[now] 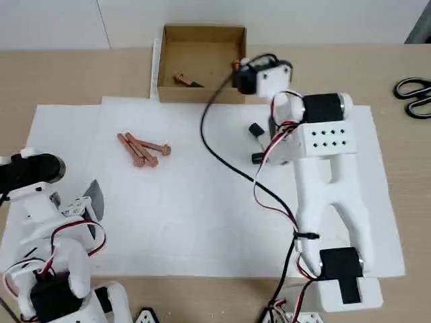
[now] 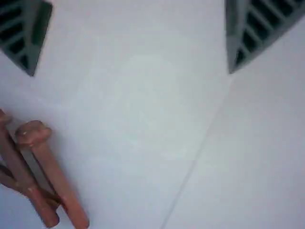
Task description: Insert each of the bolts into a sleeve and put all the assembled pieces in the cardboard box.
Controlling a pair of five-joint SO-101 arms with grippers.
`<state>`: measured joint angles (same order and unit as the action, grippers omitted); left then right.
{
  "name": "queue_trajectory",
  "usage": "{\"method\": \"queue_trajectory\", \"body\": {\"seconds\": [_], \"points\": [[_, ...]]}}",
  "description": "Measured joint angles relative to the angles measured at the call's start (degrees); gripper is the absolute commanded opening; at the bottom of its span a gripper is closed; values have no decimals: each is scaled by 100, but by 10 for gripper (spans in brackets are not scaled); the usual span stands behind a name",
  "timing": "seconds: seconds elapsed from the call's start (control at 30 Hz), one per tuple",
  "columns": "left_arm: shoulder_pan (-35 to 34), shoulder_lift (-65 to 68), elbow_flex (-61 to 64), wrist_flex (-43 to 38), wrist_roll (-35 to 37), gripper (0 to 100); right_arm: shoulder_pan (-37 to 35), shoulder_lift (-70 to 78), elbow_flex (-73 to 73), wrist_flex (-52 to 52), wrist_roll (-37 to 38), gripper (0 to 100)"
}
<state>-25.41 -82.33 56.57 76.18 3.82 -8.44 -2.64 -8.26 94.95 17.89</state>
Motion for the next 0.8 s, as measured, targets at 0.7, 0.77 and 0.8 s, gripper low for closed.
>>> {"method": "queue_trajectory", "body": {"seconds": [0.7,0.77,0.8], "points": [[0,0,114,0,0,243,202,0,2989,-2708,202,35],[0,0,114,0,0,243,202,0,3182,-2822,202,35],[0,0,114,0,0,243,202,0,3279,-2875,202,35]]}}
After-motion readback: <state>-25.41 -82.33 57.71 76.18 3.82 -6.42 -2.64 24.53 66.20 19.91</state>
